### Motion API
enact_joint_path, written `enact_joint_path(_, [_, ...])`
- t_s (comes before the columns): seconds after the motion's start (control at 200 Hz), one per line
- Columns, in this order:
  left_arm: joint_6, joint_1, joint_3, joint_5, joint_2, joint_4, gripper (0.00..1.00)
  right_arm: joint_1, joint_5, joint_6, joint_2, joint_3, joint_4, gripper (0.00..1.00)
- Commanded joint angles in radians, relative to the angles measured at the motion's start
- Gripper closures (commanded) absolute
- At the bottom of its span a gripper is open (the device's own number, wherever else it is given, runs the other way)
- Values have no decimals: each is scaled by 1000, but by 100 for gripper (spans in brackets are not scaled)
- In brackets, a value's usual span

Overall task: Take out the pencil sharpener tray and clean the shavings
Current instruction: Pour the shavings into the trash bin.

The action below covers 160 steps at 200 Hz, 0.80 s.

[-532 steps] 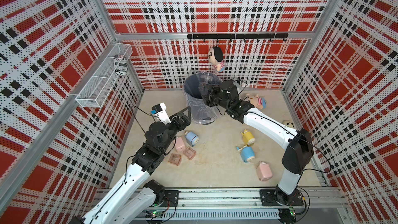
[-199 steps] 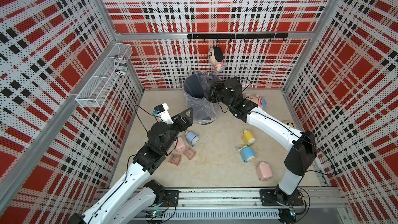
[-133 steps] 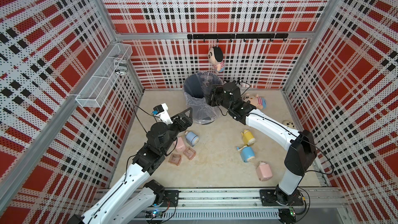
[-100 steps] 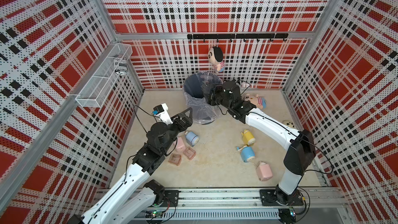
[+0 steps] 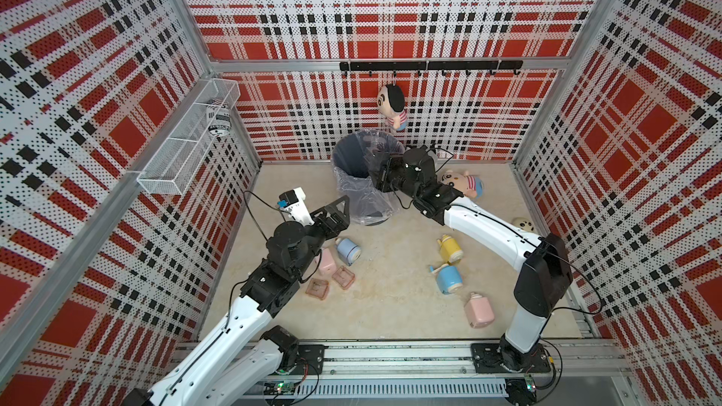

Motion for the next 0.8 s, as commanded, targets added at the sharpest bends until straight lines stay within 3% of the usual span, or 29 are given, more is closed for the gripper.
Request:
enact_joint_path(0.0, [19,-3,27,-4,-6,-4,2,-4,-2,97,-15,2,-44,52])
enact_joint_path(0.155, [29,-3,49,-2,-27,-26,2,-11,-26,-84,-11,122,-144,52])
enact_joint_path(0.361, [41,-2,58,-1,-69,-60,2,-7,-6,-526,2,281,-350,52])
enact_joint_path(0.461, [50,-1,55,3,-87,-75,2,-5,26,-715,-51,221,-350,52])
enact_joint_path(0.681, [78,13,33,50,-85,-83,2,14,65,-1138,-250,-66,-178,51])
enact_joint_path(0.797, [78,26,7,80,-68,-71,2,21,29,-1284,-355,-219,-89,51])
